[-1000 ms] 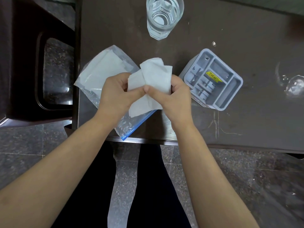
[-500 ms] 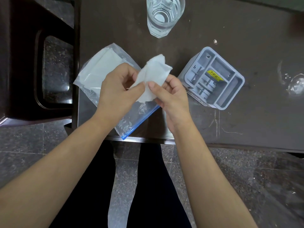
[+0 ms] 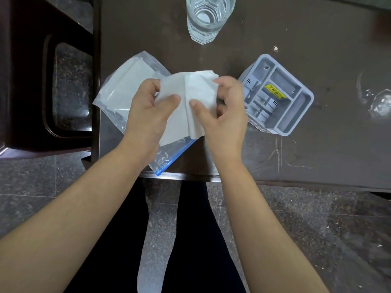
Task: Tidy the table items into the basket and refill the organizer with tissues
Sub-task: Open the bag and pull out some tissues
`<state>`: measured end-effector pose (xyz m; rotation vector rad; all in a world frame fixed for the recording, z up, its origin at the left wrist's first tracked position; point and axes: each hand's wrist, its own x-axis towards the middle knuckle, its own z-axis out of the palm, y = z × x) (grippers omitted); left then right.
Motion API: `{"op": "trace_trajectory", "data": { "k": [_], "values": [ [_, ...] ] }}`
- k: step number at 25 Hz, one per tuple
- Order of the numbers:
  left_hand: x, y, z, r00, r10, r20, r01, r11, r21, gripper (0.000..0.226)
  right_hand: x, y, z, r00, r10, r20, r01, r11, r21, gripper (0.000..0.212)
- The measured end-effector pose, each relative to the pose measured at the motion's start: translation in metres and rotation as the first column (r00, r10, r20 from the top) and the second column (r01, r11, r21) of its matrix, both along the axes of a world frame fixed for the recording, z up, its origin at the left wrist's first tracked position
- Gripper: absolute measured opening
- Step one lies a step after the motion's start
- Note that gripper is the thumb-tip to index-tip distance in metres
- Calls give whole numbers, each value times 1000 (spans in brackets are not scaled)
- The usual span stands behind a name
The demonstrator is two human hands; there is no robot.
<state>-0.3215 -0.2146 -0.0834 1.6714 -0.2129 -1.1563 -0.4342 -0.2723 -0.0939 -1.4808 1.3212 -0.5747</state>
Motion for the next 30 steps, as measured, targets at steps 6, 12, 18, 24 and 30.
{"op": "trace_trajectory", "data": {
  "k": [6,12,18,24,30],
  "values": [
    [-5,-1,0,995,52,-79,-53,999,-10,21,0,-3,7,974,-96,-207,42,968,-249,2],
    [-11,-4,0,977,124,-174,-128,992,-11,20,7,1,29,934,-108,-341,-21,935,-355,5],
    [-11,-3,4,953,-32,-300,-10,991,-137,41,26,13,38,973,79,-217,-86,996,-25,17],
    [-5,0,1,949,12,-315,-57,989,-133,21,26,14,26,997,-17,72,-12,926,378,44],
    [13,7,-10,892,181,-413,-197,980,3,29,9,-11,18,997,-24,-67,37,977,210,54]
  ]
}}
